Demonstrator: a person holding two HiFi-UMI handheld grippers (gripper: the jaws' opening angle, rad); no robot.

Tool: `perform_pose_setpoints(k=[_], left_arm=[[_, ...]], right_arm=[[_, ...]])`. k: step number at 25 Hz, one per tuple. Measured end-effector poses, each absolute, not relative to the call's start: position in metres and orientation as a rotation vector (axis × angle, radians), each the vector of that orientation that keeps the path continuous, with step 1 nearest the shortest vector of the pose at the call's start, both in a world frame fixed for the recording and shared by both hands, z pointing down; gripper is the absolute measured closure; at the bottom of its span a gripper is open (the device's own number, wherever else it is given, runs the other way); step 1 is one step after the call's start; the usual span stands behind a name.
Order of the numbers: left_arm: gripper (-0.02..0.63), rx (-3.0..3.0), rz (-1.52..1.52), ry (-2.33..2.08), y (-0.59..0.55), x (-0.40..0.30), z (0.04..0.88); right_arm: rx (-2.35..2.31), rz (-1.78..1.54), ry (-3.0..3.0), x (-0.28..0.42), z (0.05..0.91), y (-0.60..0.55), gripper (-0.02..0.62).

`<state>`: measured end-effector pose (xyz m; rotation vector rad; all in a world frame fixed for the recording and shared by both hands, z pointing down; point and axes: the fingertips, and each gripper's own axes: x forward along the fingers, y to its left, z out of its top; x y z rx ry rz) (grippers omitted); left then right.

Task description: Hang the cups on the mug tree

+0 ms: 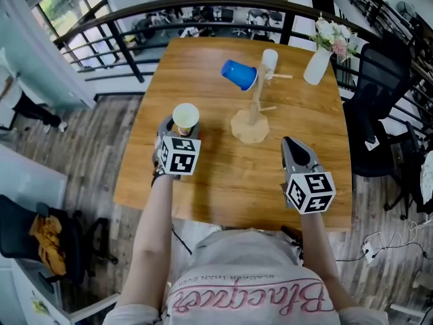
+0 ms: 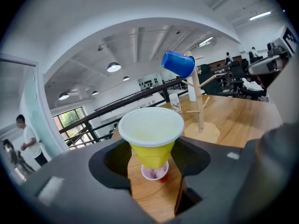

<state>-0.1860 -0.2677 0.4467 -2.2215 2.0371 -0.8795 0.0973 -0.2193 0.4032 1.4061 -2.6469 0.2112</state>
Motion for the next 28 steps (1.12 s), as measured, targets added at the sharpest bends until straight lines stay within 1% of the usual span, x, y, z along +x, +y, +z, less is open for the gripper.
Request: perform_pose_setpoints(k=[7,16,28], left_arm=[[0.328,-2.250,-1.030,1.843,-0.288,-0.149,0.453],[0.324,-2.294,-1.252,1.658,-0.308,-0.112,0.489],[0.322,-2.135,-1.594,1.370,-0.343,-0.106,0.526]], right_arm=[[1.419,0.228,-2.648,0.110,0.404,-0.231,0.594],[1.428,0.245,-2.628,0.122,0.411,-0.245,0.594],[1.446,0.288,-2.594,0.128,0.424,-0.257,0.594]])
